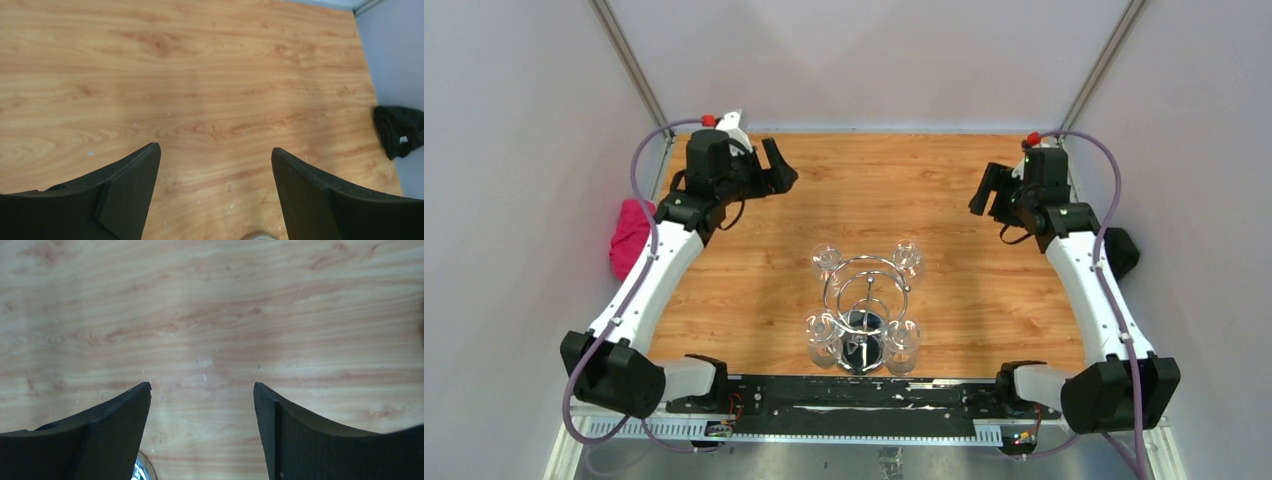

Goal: Take the wine glass off the wine glass rack

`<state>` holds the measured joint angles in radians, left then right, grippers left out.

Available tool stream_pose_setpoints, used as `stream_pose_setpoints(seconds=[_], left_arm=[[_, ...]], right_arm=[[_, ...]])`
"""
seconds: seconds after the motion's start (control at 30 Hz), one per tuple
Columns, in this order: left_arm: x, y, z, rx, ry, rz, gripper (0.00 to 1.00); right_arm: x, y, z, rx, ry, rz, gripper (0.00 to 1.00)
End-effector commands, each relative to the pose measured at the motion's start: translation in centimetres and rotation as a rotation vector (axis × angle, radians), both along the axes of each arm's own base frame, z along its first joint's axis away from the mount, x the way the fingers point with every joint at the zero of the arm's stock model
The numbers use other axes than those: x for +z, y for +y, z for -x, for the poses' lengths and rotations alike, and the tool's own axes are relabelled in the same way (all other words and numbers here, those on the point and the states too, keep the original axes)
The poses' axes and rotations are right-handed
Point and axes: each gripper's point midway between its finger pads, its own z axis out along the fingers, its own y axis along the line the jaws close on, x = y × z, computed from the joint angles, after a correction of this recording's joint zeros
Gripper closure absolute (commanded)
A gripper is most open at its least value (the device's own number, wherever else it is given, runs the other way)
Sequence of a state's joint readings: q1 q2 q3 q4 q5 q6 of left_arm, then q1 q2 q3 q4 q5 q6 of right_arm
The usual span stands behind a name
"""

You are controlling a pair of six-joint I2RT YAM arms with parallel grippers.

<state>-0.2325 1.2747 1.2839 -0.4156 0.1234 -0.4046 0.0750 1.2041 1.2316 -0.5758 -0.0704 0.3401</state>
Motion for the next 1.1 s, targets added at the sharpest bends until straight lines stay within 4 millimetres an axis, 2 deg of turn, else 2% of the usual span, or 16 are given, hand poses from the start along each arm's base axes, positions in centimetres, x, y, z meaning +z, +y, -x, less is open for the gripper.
stream_pose_setpoints(seconds=[0.0, 0.03, 0.07, 0.13, 0.23, 0.3, 0.4, 0.5, 0.63, 0.77, 0.87, 1.07], left_arm=[[-1.7, -2.6, 2.5, -0.113, 0.013, 0.13, 0.14], [-2.5, -2.9, 2.9, -0.129, 0.023, 0.145, 0.14], [-2.2, -3.2, 3.3, -0.145, 0.011, 0.164, 0.14], [-2.9, -3.8, 4.1, -0.18, 0.011, 0.197, 0.17], [-2.4, -5.6, 5.2, -0.287, -0.014, 0.284, 0.19], [-2.8, -6.5, 6.0, -0.335, -0.008, 0.337, 0.2], [-2.8, -6.4, 6.4, -0.343, -0.024, 0.34, 0.21], [-2.2, -6.4, 6.8, -0.344, -0.064, 0.367, 0.25], [-1.7, -6.7, 7.8, -0.375, -0.08, 0.393, 0.25], [-1.0, -6.9, 9.4, -0.403, -0.101, 0.436, 0.32], [-1.2, -6.8, 10.6, -0.421, -0.104, 0.448, 0.36], [-2.8, -6.3, 12.3, -0.401, -0.091, 0.465, 0.37]], right_arm=[[-2.3, 2.8, 3.8, 0.109, 0.057, -0.06, 0.21], [-2.3, 3.5, 4.5, 0.143, 0.054, -0.084, 0.21], [-2.0, 3.8, 5.0, 0.156, 0.043, -0.095, 0.21], [-1.5, 4.7, 6.2, 0.208, 0.014, -0.133, 0.21], [0.3, 5.9, 7.7, 0.267, -0.07, -0.193, 0.21], [1.9, 6.2, 8.6, 0.279, -0.14, -0.221, 0.22], [4.0, 6.9, 9.7, 0.305, -0.2, -0.276, 0.22], [4.9, 8.5, 10.6, 0.365, -0.206, -0.383, 0.23], [5.0, 9.8, 11.3, 0.444, -0.19, -0.433, 0.24], [5.0, 10.8, 11.8, 0.489, -0.168, -0.492, 0.27], [4.6, 11.0, 11.9, 0.487, -0.156, -0.516, 0.33], [4.3, 11.8, 12.6, 0.513, -0.122, -0.565, 0.42]])
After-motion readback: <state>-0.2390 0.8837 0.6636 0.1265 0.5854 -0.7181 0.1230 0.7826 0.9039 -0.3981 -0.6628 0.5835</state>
